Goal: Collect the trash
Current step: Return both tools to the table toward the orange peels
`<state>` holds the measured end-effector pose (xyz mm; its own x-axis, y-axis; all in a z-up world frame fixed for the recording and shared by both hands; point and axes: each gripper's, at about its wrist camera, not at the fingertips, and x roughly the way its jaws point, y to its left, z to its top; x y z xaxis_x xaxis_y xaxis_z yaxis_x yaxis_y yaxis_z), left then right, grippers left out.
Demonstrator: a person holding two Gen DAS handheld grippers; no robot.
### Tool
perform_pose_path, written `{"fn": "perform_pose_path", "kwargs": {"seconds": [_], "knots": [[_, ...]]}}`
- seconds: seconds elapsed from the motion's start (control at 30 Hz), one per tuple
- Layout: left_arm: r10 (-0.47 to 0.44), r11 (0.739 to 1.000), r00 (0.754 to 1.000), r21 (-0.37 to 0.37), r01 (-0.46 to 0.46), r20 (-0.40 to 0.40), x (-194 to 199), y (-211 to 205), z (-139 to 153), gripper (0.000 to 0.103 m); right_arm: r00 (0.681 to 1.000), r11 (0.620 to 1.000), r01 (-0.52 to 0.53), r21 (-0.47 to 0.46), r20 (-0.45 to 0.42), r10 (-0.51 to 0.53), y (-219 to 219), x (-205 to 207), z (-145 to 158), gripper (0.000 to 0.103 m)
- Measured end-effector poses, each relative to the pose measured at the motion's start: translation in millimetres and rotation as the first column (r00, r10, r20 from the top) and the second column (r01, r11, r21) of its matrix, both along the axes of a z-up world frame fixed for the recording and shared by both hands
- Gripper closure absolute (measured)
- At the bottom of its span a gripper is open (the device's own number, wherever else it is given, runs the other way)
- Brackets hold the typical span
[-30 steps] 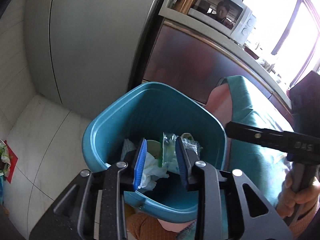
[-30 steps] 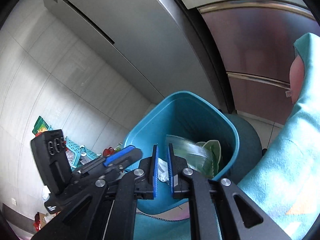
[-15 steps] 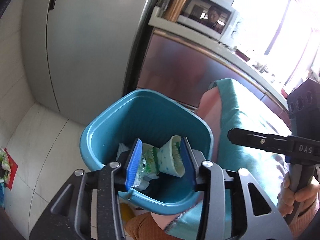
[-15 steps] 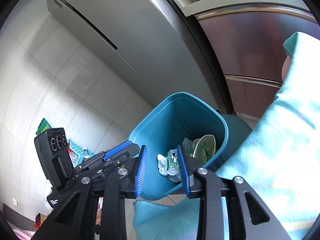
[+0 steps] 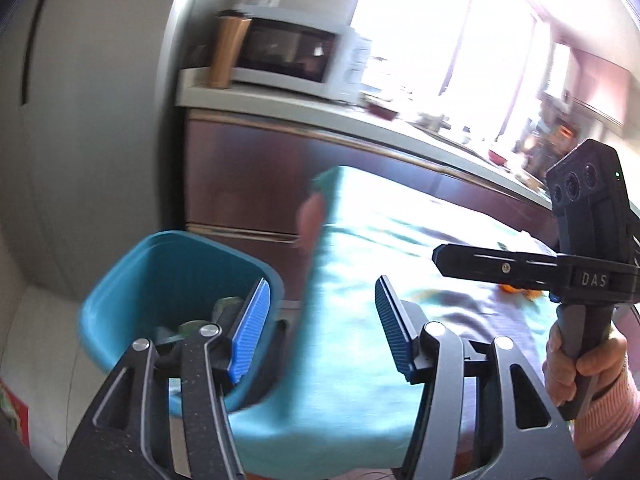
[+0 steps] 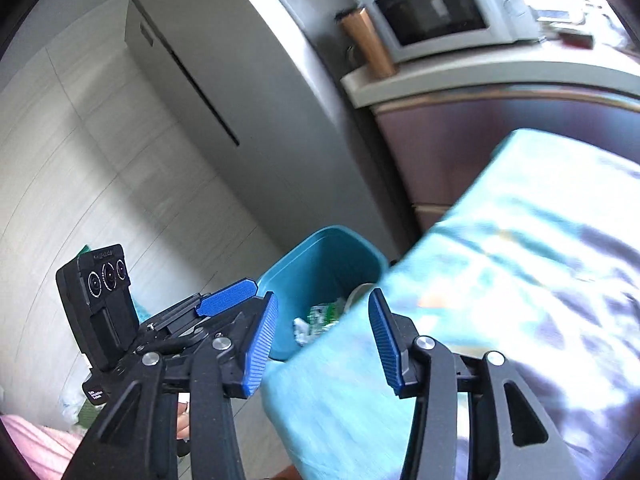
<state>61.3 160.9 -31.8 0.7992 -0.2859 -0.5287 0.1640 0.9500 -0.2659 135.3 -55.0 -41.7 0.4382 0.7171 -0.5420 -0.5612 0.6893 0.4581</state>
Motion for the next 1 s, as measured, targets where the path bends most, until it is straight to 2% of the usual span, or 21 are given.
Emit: {"fn": "perform_pose_path", "kwargs": {"seconds": [0.27, 0.5, 0.63, 0.8, 1.0], "knots": [[-0.179, 0.984, 0.984, 0.013, 0.179, -0.006, 8, -86, 5, 0.048, 0.979, 0.979, 0.201, -0.017, 0.032, -0.201, -97, -25, 6, 0.057], [-0.298, 0.954, 0.953, 0.024, 0.299, -0.05, 22, -162, -5, 0.048, 0.922, 0.921, 0.388, -0.033, 0.025, -0.387, -179, -34, -4, 0.057], [-0.344, 0.937, 0.935, 0.025, 0.347, -0.083, 36, -196, -13, 0.048, 0.883, 0.882, 0.468, -0.043, 0.014, -0.468, -211, -36, -14, 0.057], [-0.379, 0.923, 0.917, 0.023, 0.384, -0.124, 56, -230, -19, 0.048, 0.847, 0.847, 0.53, -0.051, -0.013, -0.531, -244, -36, -26, 0.057], [-0.394, 0.917, 0.903, -0.001, 0.4, -0.174, 78, -254, -25, 0.049, 0.839, 0.841, 0.538, -0.061, -0.052, -0.541, -263, -32, -40, 0.055]]}}
